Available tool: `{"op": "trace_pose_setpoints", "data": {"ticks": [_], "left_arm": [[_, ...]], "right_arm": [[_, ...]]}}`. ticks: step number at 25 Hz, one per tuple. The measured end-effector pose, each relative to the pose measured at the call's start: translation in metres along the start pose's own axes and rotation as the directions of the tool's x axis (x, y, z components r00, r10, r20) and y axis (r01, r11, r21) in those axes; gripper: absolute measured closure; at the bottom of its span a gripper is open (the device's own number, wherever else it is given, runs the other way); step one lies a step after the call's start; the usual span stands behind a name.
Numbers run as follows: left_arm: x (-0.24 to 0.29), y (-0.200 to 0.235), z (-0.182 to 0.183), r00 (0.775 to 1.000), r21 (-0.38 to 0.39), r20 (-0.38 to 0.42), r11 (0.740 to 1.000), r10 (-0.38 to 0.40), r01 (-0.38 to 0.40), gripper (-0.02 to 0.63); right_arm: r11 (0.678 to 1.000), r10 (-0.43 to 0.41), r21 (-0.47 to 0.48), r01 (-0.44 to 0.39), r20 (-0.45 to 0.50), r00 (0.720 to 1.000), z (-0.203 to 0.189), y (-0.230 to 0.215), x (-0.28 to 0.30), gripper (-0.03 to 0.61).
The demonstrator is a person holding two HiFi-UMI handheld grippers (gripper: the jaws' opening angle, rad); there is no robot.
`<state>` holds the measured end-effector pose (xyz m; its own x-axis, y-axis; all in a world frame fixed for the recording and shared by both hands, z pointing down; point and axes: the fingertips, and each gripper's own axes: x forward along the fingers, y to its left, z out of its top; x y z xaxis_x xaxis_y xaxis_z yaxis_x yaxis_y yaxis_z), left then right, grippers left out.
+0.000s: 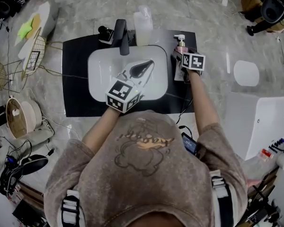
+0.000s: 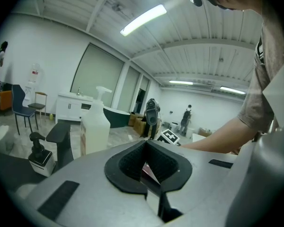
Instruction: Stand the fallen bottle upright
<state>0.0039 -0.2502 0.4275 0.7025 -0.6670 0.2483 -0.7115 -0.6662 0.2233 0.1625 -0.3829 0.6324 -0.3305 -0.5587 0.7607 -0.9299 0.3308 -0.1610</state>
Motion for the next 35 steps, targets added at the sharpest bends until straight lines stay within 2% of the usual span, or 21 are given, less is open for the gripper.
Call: {"op": "trace_pose_setpoints", "data": {"ticks": [12,17,22,30,35], "left_arm": [[0.006,0.014,-0.003,0.999,-0.027,0.001,0.999,0.039,-0.039,0.595],[0.007,0.017,-0.003,0.999,-0.036,0.005,0.998,0.050,-0.049,0.595],[0.006,0.019,-0.004,0.998,-0.036,0.008,0.998,0.058,-0.057,0.595],[0.004,0.019,-0.006,0.998,-0.038,0.008,0.998,0.059,-0.059,0.595],[0.003,0.017,-0.008,0.998,-0.041,0.007,0.997,0.059,-0.058,0.595]], "right_arm": [[0.999,-0.005,-0.036,0.000,-0.151,0.988,-0.011,-0.001,0.023,0.193],[0.999,-0.028,-0.039,0.021,-0.189,0.981,-0.011,-0.004,0.024,0.215],[0.999,-0.033,-0.034,0.028,-0.186,0.982,-0.010,-0.007,0.022,0.261],[0.996,-0.050,-0.086,0.036,-0.167,0.985,-0.011,-0.002,0.018,0.270],[0.996,-0.024,-0.088,0.013,-0.125,0.992,-0.009,0.002,0.013,0.270]]}}
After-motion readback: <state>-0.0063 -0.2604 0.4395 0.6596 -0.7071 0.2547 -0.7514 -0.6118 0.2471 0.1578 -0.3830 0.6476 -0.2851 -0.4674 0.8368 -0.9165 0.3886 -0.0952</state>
